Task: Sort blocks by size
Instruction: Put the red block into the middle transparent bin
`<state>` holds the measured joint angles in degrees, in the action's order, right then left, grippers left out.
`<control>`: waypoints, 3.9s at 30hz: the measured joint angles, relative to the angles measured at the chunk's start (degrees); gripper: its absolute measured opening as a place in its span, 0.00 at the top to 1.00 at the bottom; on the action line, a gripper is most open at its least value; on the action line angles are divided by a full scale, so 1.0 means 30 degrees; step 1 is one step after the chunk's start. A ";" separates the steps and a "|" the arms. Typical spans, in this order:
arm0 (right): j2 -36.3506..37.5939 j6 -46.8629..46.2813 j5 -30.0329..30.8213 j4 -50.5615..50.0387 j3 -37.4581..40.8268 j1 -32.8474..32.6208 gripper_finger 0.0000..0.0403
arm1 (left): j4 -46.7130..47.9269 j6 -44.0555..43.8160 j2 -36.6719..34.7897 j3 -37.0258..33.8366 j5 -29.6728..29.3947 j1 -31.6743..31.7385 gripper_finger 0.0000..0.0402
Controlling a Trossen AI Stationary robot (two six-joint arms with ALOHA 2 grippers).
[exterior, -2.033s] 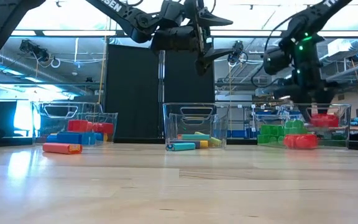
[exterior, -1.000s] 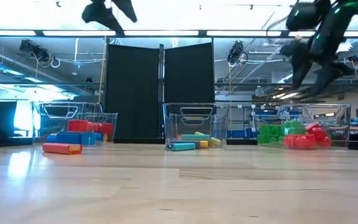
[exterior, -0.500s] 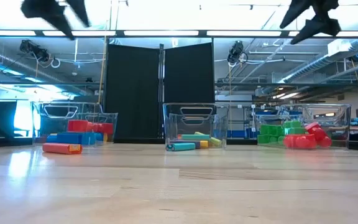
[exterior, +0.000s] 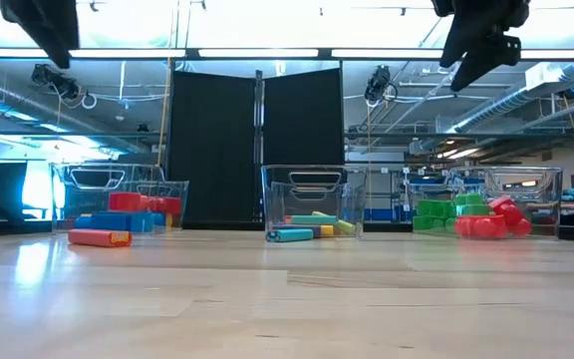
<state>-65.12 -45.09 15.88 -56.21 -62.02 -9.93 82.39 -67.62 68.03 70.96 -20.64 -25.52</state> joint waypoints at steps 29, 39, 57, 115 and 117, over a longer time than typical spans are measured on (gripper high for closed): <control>-0.2450 -0.2549 0.0328 0.4504 0.2747 -0.3456 0.32 | -0.5796 1.4979 0.5844 0.0015 -0.1763 0.3142 0.36; -0.2443 -0.3621 0.1075 0.4881 0.2747 -0.3390 0.33 | -1.0222 1.9172 0.5633 -0.4023 0.2212 0.4837 0.37; -0.2443 -0.5509 0.1552 0.5220 0.2750 -0.1704 0.35 | -1.5223 2.4475 0.5528 -1.0204 0.5791 0.6354 0.37; -0.2443 -0.6397 0.1501 0.5712 0.2754 -0.1773 0.37 | -0.7215 2.6429 2.1047 1.8020 0.9646 1.7240 0.71; -0.2443 -0.6625 0.1536 0.5692 0.2754 -0.1773 0.37 | -0.6584 2.6442 2.2253 1.9159 0.9673 1.7321 0.69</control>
<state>-72.44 -64.96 20.49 -39.13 -53.76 -15.25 62.64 11.71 134.79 128.43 8.38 26.44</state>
